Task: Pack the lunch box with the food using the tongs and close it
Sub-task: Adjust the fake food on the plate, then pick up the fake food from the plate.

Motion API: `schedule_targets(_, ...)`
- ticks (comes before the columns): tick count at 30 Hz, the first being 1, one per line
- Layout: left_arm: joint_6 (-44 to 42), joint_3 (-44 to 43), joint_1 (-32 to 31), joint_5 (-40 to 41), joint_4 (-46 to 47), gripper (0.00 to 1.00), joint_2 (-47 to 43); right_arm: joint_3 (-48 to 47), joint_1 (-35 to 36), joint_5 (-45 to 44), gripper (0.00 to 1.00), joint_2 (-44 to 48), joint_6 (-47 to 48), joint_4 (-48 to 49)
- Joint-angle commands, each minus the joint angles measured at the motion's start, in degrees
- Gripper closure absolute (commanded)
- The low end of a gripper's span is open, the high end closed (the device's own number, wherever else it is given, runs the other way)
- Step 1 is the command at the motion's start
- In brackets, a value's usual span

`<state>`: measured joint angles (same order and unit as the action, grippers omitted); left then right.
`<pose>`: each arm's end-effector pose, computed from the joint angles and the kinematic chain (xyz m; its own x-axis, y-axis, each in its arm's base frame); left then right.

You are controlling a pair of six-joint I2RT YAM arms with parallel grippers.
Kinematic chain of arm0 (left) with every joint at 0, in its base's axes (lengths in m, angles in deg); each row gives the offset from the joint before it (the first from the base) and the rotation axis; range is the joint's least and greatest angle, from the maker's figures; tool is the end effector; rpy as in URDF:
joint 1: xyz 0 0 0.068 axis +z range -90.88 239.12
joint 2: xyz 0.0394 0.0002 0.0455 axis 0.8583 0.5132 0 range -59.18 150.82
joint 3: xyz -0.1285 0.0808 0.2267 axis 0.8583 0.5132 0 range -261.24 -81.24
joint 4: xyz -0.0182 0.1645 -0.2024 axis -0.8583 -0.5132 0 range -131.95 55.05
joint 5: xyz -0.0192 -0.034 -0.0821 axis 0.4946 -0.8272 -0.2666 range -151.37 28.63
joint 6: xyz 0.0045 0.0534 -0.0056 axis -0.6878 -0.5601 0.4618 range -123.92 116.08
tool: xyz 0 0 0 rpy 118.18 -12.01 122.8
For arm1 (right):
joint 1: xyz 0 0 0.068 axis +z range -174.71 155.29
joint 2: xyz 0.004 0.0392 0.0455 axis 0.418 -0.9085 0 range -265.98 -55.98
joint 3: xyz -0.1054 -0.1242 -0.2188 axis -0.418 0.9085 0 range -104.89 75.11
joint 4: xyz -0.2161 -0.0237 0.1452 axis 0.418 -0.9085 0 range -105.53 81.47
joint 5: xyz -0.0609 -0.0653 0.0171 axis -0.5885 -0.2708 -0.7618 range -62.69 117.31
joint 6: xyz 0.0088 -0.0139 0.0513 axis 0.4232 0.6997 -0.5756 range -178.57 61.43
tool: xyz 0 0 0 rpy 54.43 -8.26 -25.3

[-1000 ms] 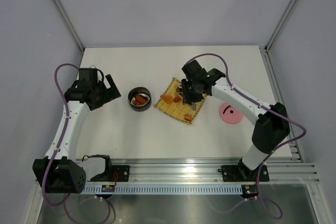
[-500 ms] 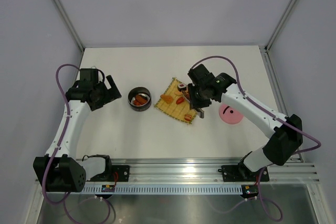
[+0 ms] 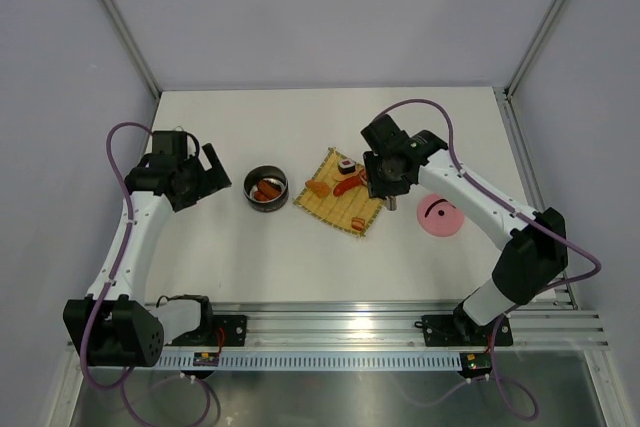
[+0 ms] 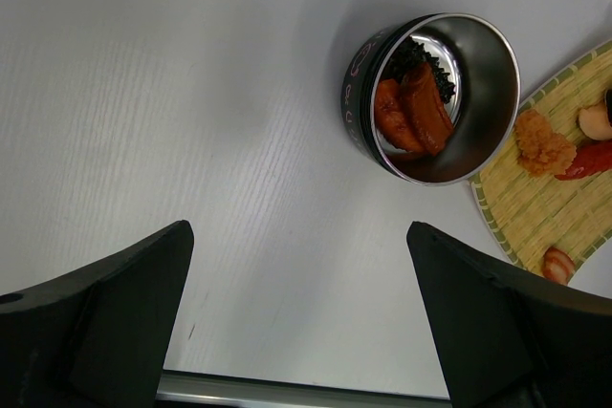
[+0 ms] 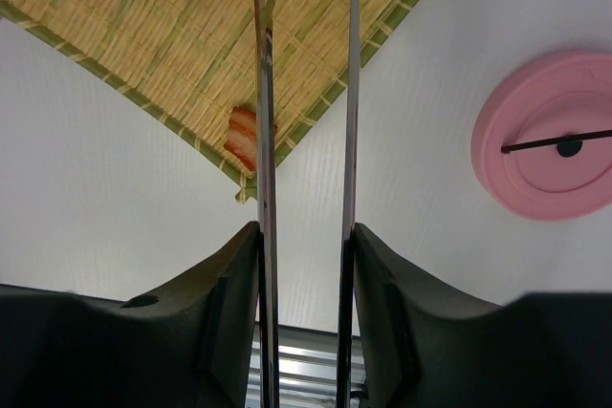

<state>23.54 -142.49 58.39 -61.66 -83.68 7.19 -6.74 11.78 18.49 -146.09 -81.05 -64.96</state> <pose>0.2282 -0.0031 0.3049 -0.7236 -0.4520 -0.5216 -0.3583 0.8919 -0.2758 0.2590 0.1849 0.3030 -0.8761 -0.1780 -0.4481 -0.2164 0.9757 0.0355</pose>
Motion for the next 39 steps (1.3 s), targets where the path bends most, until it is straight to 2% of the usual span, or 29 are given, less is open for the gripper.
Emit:
schedule_targets(1,-0.5,0.6,0.3,-0.4,1.4,0.01,-1.8,-2.5,-1.3,-2.0,0.52,0.1,1.8,1.1)
schedule_targets(23,-0.6,0.7,0.3,-0.4,1.3,0.01,-2.2,-5.0,-3.8,-0.2,0.51,-6.0,4.2,4.8)
schedule_targets(39,-0.7,0.5,0.3,-0.5,1.4,0.01,-1.6,-2.5,-4.4,2.5,0.55,-5.1,3.5,5.4)
